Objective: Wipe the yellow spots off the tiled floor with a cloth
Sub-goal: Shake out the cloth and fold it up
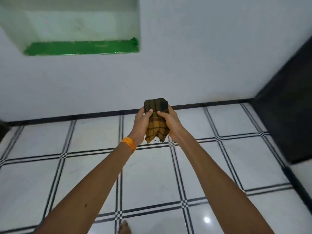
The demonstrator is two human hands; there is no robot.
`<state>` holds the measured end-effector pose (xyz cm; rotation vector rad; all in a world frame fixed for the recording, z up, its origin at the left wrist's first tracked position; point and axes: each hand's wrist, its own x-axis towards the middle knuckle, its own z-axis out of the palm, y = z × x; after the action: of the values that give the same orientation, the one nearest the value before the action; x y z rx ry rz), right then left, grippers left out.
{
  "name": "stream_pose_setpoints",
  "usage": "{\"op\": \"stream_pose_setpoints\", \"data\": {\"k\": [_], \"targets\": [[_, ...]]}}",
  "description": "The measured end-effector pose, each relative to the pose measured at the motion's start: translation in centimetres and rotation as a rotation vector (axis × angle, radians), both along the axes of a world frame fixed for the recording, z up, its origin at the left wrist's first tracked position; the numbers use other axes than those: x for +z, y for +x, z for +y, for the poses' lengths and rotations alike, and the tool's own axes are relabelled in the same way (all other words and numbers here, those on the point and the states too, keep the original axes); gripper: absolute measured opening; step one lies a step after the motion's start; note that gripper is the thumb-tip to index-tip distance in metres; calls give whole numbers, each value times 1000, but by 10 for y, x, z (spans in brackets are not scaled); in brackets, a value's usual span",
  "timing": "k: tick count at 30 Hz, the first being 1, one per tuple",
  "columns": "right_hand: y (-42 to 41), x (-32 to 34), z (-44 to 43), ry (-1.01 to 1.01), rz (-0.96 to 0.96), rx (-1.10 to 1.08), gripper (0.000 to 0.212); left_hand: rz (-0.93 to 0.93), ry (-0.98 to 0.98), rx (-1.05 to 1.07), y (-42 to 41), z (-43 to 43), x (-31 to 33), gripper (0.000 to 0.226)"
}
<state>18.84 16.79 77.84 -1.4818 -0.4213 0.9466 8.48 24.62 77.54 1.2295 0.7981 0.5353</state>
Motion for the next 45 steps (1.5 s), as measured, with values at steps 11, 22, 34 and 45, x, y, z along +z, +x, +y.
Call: {"op": "stream_pose_setpoints", "data": {"k": [11,22,34,45], "targets": [[166,8,-370,9,4,-496,34,23,12,-540,223,-311,6,25],[241,-14,-681,26,32,-1105,35,79,55,-1148,391,-613,-12,23],[252,-65,-941,120,215,-1490,63,185,156,-1698,482,-898,-77,23],[298,-219,-1142,136,523,-1545,56,466,296,-1874,538,-1107,-201,21]]}}
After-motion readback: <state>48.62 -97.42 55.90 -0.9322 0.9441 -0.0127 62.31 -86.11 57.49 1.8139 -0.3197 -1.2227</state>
